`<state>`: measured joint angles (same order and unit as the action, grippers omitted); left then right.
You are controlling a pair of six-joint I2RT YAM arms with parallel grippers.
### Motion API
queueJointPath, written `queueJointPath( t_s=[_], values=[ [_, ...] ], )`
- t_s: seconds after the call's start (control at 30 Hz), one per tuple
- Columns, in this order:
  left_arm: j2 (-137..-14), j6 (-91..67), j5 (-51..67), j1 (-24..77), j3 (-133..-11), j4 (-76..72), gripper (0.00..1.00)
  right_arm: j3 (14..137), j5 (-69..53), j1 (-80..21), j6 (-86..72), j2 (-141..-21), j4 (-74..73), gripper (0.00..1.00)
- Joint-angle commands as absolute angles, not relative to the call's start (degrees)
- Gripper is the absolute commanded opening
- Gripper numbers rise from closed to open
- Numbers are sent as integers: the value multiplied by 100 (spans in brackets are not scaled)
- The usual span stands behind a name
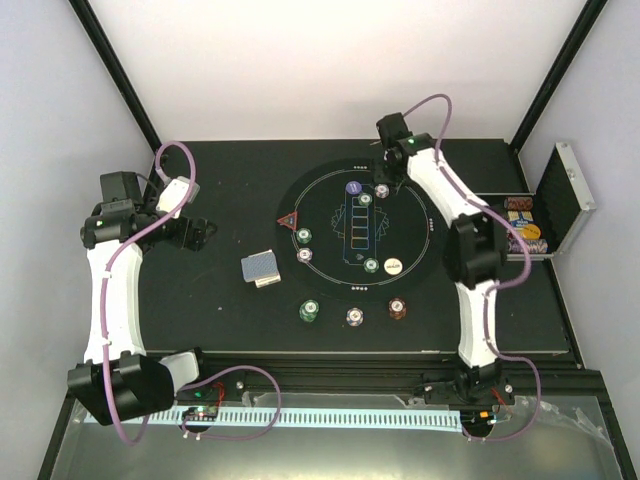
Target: Distribute texas hold em gaming equipment
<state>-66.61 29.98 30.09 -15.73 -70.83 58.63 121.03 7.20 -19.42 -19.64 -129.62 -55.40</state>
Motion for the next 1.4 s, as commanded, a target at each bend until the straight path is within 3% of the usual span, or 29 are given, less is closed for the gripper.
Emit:
queueJointPath(
  t_s=[0.0,0.3,0.67,1.37],
  values=[
    [-6515,3005,3122,-1613,-7312,5945,99,10450,940,-2612,-2053,-11266,-4979,71],
    [-6447,3015,3185,-1637,-7210,5969,99,6996,1086,-4781,-3017,-9218,-4216,84],
    [-6331,3016,3202,-1635,-7206,6001,99,5353,784,-6017,-4171,-9032,-3619,87],
    [-6380,3006,3208,-1635,-7216,5959,99,5159,813,-6143,-4245,-9468,-3420,57]
  ],
)
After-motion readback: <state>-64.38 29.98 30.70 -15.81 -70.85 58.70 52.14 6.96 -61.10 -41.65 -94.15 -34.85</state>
